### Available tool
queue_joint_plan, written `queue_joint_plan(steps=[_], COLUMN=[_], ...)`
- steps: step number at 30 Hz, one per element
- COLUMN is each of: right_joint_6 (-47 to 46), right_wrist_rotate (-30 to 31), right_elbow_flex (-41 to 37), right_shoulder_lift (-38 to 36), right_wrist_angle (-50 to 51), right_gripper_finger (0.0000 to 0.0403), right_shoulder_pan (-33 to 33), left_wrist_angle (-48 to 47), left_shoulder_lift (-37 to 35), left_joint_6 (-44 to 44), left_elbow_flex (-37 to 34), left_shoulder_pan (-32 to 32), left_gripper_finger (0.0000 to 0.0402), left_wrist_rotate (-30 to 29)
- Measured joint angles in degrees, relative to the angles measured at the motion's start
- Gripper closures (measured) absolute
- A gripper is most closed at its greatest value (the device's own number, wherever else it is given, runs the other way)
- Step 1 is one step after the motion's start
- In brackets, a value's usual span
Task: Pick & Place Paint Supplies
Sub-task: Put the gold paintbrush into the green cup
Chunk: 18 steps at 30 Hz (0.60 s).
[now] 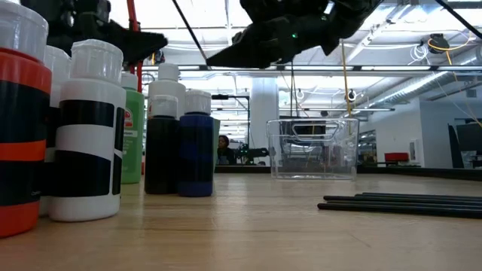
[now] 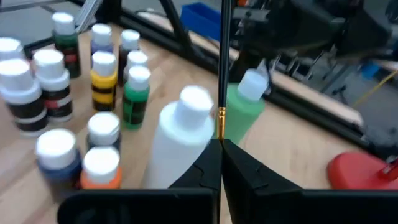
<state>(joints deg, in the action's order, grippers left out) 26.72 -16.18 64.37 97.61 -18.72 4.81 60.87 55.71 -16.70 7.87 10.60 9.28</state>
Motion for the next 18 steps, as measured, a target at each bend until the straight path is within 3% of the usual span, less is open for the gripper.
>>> queue_joint_plan(steps=[6,11,14,18], right_joint_6=[1.94,2.47,2.48,2.53], right_wrist_rotate=[3.85,4.32,4.21,4.31], right_elbow_flex=[0.01,0.01,-0.01,-0.01], right_shoulder_lift=[0.04,0.04,0.04,0.04], right_wrist_angle=[-0.1,0.1,0.16,-0.18], right_gripper_finger=[0.0403,0.0403,0.0403,0.0403], right_shoulder_pan=[0.4,0.76,0.82,0.85], left_wrist_angle=[-5.72,-8.57,-6.97,-7.01], left_shoulder_lift=[2.86,2.86,2.88,2.88], left_joint_6=[-3.31,-5.35,-4.69,-3.71], left_elbow_flex=[5.45,7.68,8.39,9.93], left_shoulder_pan=[-1.35,-2.24,-3.27,-3.99], left_gripper_finger=[0.0185,0.0166,0.0167,0.0175], left_wrist_rotate=[11.45,22.57,23.7,20.57])
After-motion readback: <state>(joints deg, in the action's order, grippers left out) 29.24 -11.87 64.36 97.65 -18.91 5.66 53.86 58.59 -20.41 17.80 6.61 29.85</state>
